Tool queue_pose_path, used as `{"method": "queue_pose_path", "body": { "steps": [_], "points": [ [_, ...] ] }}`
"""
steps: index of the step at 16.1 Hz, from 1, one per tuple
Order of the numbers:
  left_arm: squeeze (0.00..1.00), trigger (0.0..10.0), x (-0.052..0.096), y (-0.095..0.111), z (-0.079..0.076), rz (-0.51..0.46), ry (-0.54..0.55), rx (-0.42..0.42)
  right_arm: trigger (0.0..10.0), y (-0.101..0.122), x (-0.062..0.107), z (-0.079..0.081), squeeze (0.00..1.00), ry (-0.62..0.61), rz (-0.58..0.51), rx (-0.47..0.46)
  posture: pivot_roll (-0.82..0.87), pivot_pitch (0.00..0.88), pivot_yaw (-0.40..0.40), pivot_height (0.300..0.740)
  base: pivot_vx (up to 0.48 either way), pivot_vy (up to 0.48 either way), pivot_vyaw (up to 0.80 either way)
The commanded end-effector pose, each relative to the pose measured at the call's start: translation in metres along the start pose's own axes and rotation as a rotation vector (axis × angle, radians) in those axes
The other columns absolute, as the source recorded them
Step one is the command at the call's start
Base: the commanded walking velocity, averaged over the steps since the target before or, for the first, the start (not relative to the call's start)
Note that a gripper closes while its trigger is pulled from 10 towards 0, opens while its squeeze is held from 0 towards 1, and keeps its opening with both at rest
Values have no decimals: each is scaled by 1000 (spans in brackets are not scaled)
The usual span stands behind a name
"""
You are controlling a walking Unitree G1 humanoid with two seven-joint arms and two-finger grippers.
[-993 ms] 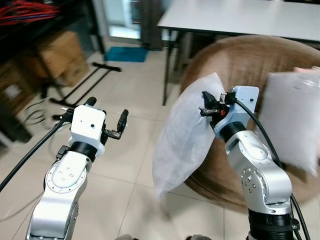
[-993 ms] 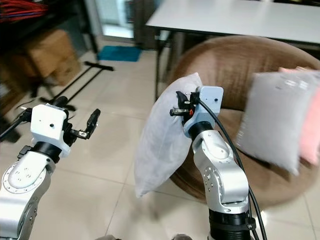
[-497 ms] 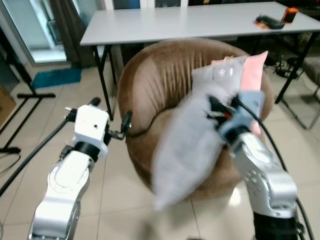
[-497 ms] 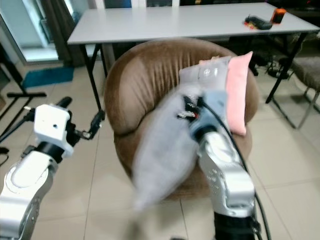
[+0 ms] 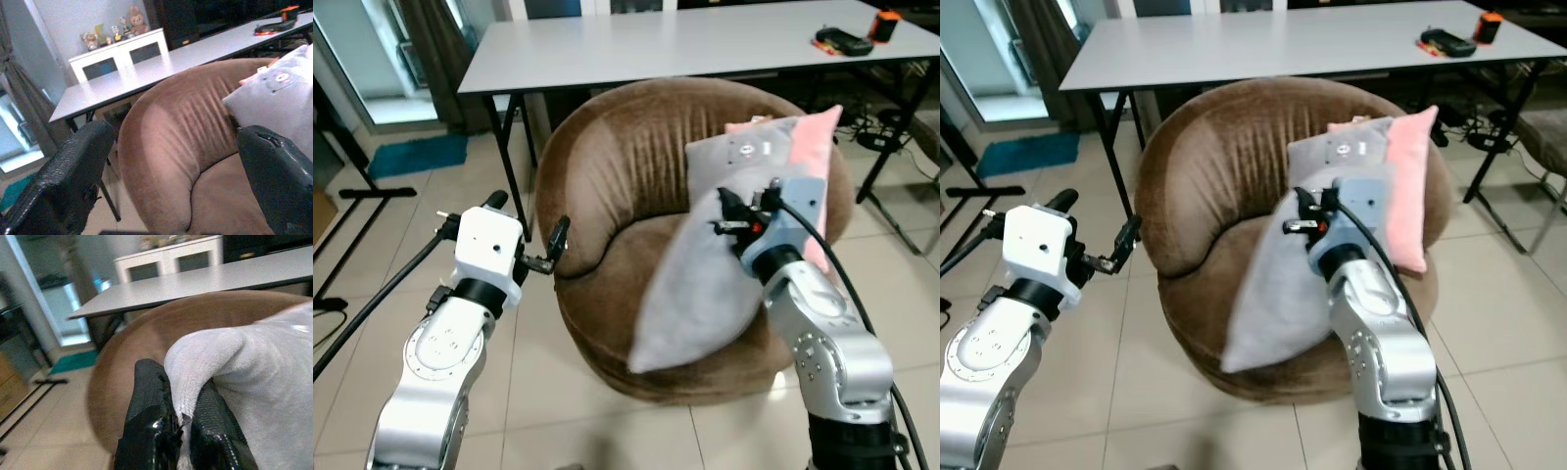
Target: Move the pillow to the sofa from floor
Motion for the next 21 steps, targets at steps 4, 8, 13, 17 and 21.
{"method": "queue_pose_path", "body": {
  "steps": [4, 8, 13, 17, 21],
  "points": [
    [86, 10000, 5, -9, -2, 37, -42, -31, 10000, 12, -1, 20, 0, 94, -45, 24, -15, 8, 29, 740, 247, 0, 800],
    [94, 10000, 17, -27, -5, 99, -102, -44, 10000, 11, 0, 20, 0, 95, -50, 20, -12, 6, 24, 740, 245, 0, 0],
    [102, 10000, 19, -29, -6, 97, -122, -43, 10000, 11, 0, 19, 0, 89, -54, 28, -12, 0, 24, 740, 247, 0, 0],
    [110, 10000, 18, -28, -7, 90, -128, -41, 10000, 12, -1, 18, 0, 84, -60, 31, -11, 0, 22, 740, 265, 0, 0],
    [118, 10000, 18, -28, -7, 88, -132, -37, 10000, 11, -2, 17, 0, 77, -50, 14, -11, 0, 21, 740, 275, 0, -200]
  ]
}}
Point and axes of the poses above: a point about 5 cm out from each wrist's last joint towards the gripper, its own x axis pointing back from the gripper into the wrist, its own y axis along the axis of the wrist's last joint, z = x × y, the point moved 3 cm from there along -x, pointing out of the wrist towards the gripper, and after that the axes turned 12 degrees about -x, right-handed, at the moved point
